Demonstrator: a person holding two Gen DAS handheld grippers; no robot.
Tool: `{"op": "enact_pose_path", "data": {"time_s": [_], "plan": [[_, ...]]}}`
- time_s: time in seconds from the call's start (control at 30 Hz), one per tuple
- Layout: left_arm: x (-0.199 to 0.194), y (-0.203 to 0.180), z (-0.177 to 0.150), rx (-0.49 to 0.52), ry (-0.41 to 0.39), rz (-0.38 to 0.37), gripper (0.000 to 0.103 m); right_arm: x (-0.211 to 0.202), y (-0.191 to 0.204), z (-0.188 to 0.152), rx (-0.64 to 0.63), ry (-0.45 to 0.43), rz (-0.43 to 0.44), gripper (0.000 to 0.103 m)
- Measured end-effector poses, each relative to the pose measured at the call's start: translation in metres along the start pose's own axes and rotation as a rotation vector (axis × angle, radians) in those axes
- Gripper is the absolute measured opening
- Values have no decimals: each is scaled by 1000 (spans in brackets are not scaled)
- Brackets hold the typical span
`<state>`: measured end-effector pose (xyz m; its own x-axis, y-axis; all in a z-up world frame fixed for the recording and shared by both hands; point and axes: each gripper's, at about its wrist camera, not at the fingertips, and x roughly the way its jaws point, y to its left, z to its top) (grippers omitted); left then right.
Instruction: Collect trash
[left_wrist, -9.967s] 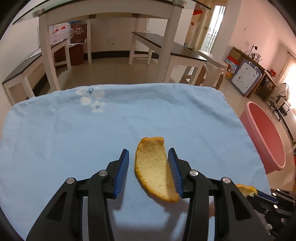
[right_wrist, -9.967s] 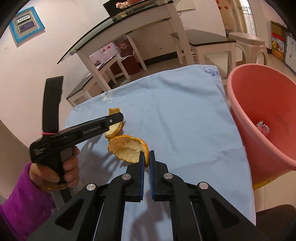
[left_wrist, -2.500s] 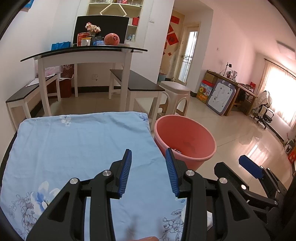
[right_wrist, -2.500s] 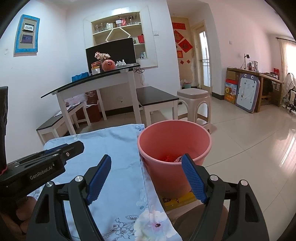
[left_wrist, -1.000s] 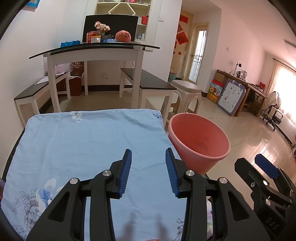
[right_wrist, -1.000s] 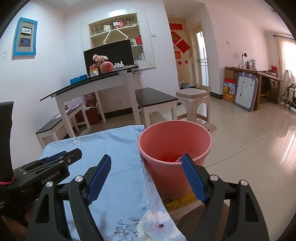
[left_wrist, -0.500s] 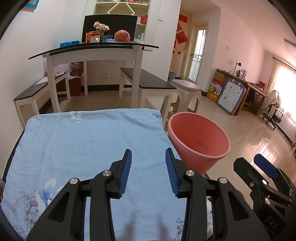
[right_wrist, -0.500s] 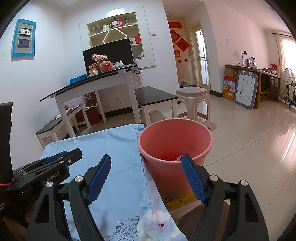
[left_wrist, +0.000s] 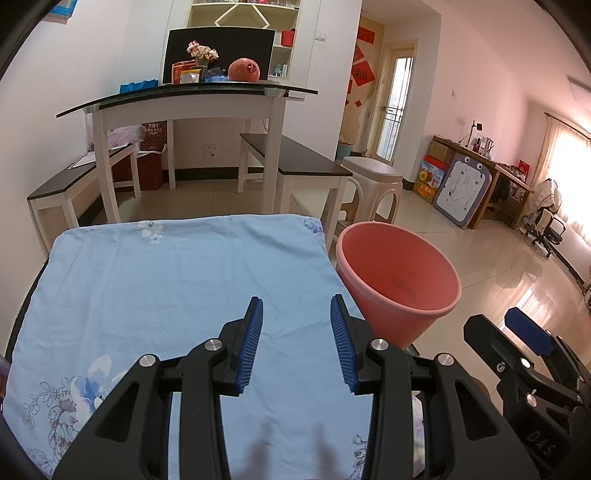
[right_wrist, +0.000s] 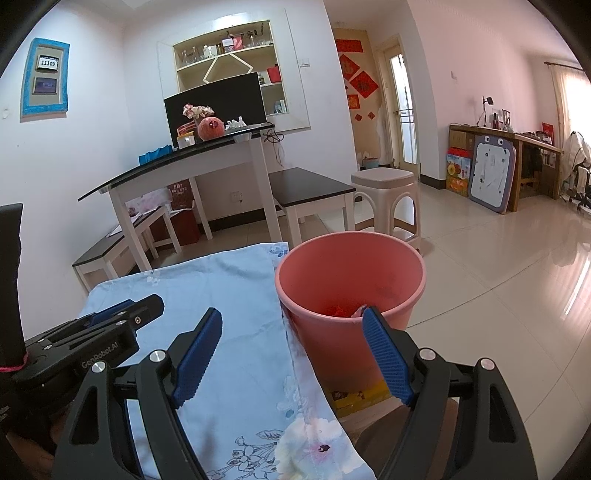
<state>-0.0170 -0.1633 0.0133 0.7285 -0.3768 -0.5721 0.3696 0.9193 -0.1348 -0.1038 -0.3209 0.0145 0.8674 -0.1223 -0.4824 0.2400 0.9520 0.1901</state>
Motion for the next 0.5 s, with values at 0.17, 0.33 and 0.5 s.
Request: {"op": "enact_pose_path", "data": {"time_s": [0.17, 0.33, 0.5], "plan": [[1, 1, 0, 3, -1, 1, 38, 0, -1, 0, 2, -1, -2, 77], [1, 2, 1, 4, 0, 3, 38, 2, -1, 1, 9, 4, 3, 77], [1, 2, 1, 7, -1, 2, 38, 3, -1, 1, 11, 4, 3, 77]]}}
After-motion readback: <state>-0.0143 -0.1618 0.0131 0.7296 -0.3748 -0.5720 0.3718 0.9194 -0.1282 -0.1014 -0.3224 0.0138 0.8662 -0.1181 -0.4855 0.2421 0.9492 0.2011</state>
